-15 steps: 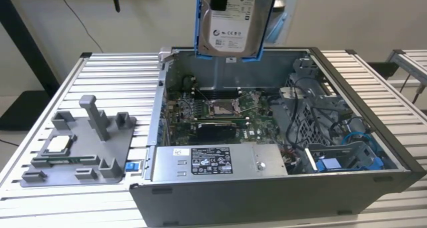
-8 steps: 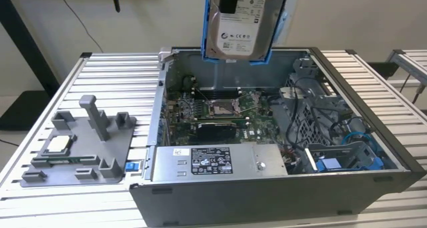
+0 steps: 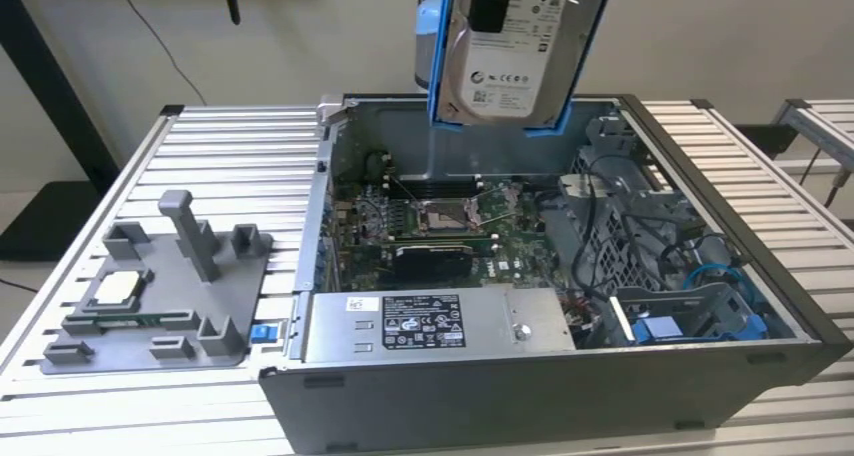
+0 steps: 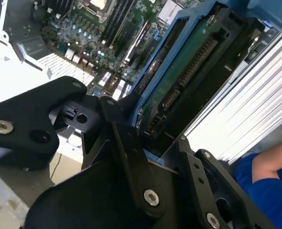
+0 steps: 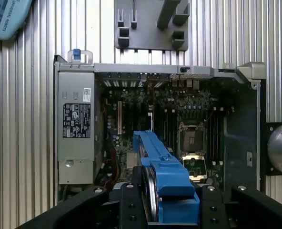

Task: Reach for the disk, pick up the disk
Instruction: 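Pick up the disk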

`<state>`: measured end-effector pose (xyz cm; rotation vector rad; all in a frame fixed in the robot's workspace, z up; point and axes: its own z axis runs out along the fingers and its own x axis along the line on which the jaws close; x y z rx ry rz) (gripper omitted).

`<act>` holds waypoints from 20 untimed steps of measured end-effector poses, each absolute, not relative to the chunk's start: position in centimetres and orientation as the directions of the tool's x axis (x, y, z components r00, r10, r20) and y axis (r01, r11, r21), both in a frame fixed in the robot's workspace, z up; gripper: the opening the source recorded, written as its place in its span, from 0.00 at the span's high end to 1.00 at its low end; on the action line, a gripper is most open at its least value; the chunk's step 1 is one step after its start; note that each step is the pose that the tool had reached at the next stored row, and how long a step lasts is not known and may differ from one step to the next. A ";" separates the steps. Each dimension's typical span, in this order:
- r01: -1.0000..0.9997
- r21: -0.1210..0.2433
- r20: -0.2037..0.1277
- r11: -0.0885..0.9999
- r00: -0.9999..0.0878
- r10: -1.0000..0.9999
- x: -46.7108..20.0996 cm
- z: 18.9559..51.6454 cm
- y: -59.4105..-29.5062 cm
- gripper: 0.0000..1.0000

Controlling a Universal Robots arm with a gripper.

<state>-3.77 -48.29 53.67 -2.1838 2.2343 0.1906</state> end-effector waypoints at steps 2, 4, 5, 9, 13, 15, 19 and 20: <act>-0.997 0.080 -0.093 0.019 -0.027 -0.995 -3.3 53.7 -48.6 1.00; -0.996 0.082 -0.093 0.019 -0.027 -0.995 -2.7 53.7 -48.9 1.00; -0.996 0.082 -0.093 0.019 -0.027 -0.995 -2.5 53.7 -49.0 1.00; -0.996 0.083 -0.090 0.019 -0.027 -0.996 -1.8 53.7 -49.7 1.00; -0.996 0.081 -0.089 0.019 -0.027 -0.996 -1.6 53.3 -50.8 1.00; -0.997 0.080 -0.089 0.020 -0.027 -0.996 -1.5 53.1 -51.4 1.00; -0.997 0.076 -0.089 0.019 -0.026 -0.996 -1.2 52.7 -52.7 1.00; -0.997 0.075 -0.089 0.019 -0.026 -0.996 -1.2 52.6 -53.0 1.00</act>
